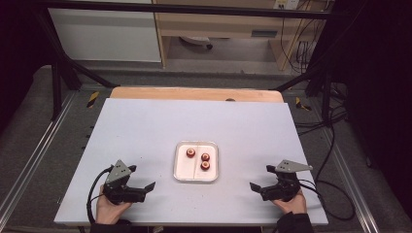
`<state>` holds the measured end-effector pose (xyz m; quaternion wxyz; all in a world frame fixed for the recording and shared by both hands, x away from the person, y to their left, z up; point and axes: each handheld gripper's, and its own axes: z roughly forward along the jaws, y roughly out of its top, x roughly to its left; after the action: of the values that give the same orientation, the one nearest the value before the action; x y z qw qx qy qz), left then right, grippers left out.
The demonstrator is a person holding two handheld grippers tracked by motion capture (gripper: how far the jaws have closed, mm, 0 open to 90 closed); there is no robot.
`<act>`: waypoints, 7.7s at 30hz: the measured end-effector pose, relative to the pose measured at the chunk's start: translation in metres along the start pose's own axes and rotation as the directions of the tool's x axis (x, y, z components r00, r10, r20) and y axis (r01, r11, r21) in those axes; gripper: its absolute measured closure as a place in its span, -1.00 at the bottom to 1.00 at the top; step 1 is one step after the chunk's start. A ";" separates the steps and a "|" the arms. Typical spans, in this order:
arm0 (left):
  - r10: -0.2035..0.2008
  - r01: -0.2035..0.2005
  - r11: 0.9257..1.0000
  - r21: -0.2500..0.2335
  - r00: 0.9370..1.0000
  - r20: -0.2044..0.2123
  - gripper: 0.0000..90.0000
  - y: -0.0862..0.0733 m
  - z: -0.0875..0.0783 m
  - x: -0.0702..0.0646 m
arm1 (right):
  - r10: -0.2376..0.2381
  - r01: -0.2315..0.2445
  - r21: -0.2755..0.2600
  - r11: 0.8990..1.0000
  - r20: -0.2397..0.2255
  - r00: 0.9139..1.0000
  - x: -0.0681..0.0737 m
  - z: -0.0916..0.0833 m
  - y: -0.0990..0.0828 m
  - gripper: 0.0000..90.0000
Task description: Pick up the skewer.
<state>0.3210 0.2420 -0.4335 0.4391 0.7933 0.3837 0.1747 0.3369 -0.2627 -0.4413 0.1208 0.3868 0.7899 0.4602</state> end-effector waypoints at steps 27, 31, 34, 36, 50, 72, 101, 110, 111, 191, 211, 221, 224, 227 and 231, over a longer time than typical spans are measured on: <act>-0.020 0.020 1.000 0.007 1.000 -0.016 -0.84 0.014 0.008 -0.014 | 0.000 0.000 0.005 1.000 0.000 1.000 0.001 0.001 0.000 -0.98; -0.024 0.024 1.000 0.005 1.000 -0.011 -0.82 0.017 0.012 -0.018 | -0.003 0.003 0.004 1.000 0.002 1.000 0.000 0.002 0.000 -0.98; -0.012 0.012 1.000 0.016 1.000 0.002 -0.81 0.025 0.019 -0.027 | -0.003 0.003 0.006 1.000 0.000 1.000 0.000 0.002 0.000 -0.98; -0.005 0.005 1.000 0.022 1.000 0.002 -0.80 0.028 0.021 -0.029 | -0.002 0.002 0.007 1.000 0.000 1.000 0.000 0.002 0.000 -0.98; 0.026 -0.027 0.997 0.077 1.000 0.018 -0.55 0.060 0.061 -0.066 | -0.002 0.002 0.008 1.000 0.003 1.000 0.001 0.002 -0.001 -0.98; -0.025 0.034 0.992 0.122 0.997 -0.077 0.31 0.071 0.125 -0.086 | -0.002 0.002 0.013 1.000 0.003 1.000 0.001 0.004 -0.001 -0.97; -0.059 0.081 0.988 0.132 0.984 -0.165 0.95 0.067 0.142 -0.095 | -0.010 0.010 0.012 1.000 -0.001 1.000 0.001 0.004 -0.001 -0.97; -0.058 0.073 0.993 0.095 0.986 -0.157 0.96 0.066 0.134 -0.092 | -0.005 0.005 0.017 1.000 -0.004 1.000 0.002 0.005 -0.001 -0.96; -0.058 0.073 0.993 0.090 0.986 -0.154 0.96 0.066 0.132 -0.091 | -0.007 0.007 0.018 1.000 -0.003 1.000 0.002 0.005 -0.001 -0.96; 0.369 -0.468 0.850 0.243 0.857 0.361 0.96 0.111 0.127 -0.169 | -0.877 0.849 0.270 0.454 -0.029 0.479 0.081 0.035 0.025 0.39; 0.374 -0.480 0.842 0.246 0.848 0.377 0.96 0.110 0.129 -0.171 | -0.951 0.926 0.278 0.254 -0.103 0.292 0.080 0.040 0.021 0.81; 0.374 -0.482 0.841 0.245 0.847 0.378 0.96 0.110 0.128 -0.169 | -0.967 0.940 0.280 0.197 -0.103 0.233 0.081 0.038 0.019 0.96; 0.372 -0.481 0.841 0.247 0.846 0.381 0.96 0.110 0.128 -0.169 | -0.969 0.940 0.285 0.186 -0.107 0.224 0.082 0.038 0.019 0.97; 0.374 -0.484 0.839 0.248 0.844 0.385 0.96 0.110 0.128 -0.168 | -0.973 0.945 0.284 0.165 -0.111 0.203 0.082 0.038 0.020 0.98; 0.357 -0.467 0.845 0.261 0.855 0.376 0.82 0.114 0.125 -0.163 | -0.981 0.948 0.288 0.133 -0.099 0.168 0.085 0.036 0.023 0.98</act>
<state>0.3449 0.0110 -0.3987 0.3007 0.9391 0.1518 0.0688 0.3111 -0.1718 -0.4281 0.3760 -0.1738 0.9005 0.1328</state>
